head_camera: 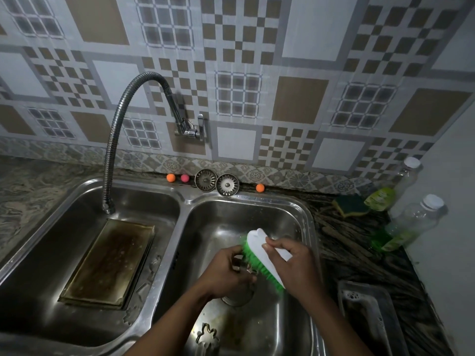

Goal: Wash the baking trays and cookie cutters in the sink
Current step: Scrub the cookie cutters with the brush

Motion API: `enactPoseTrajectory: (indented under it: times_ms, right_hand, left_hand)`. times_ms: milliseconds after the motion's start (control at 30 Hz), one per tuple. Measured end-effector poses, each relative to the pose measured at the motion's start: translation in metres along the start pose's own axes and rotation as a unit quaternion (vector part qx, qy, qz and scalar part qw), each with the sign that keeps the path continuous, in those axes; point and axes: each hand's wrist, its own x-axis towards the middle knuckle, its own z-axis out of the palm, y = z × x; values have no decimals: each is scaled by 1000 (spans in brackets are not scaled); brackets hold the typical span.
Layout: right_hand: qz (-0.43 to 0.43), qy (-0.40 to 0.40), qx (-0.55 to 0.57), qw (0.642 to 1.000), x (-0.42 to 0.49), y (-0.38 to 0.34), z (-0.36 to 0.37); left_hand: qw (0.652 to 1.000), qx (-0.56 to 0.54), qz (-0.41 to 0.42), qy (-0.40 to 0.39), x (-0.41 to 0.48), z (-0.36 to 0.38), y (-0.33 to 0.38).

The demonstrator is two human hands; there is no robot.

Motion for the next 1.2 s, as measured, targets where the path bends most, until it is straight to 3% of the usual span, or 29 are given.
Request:
enactPoseTrajectory:
  times_ms: [133, 233, 333, 500, 600, 833, 967, 1200]
  right_hand:
    - [28, 59, 21, 998, -1, 4, -5]
    - [40, 52, 55, 996, -13, -1, -6]
    - [43, 49, 73, 995, -23, -5, 0]
    - [57, 110, 87, 988, -25, -1, 4]
    - [40, 146, 106, 983, -26, -5, 4]
    - [20, 111, 143, 983, -35, -14, 20]
    - [48, 145, 110, 982, -27, -3, 16]
    - [50, 138, 122, 982, -28, -1, 3]
  left_hand:
    - [990, -120, -56, 52, -3, 2, -3]
    - [958, -264, -84, 72, -1, 2, 1]
    - [936, -329, -90, 86, 5, 5, 4]
    - [868, -483, -91, 72, -1, 10, 19]
    - [840, -523, -123, 80, -3, 21, 21]
    - [794, -550, -225, 130, -1, 39, 26]
    - [765, -600, -187, 139, 0, 34, 30]
    - [785, -605, -123, 47, -2, 23, 17]
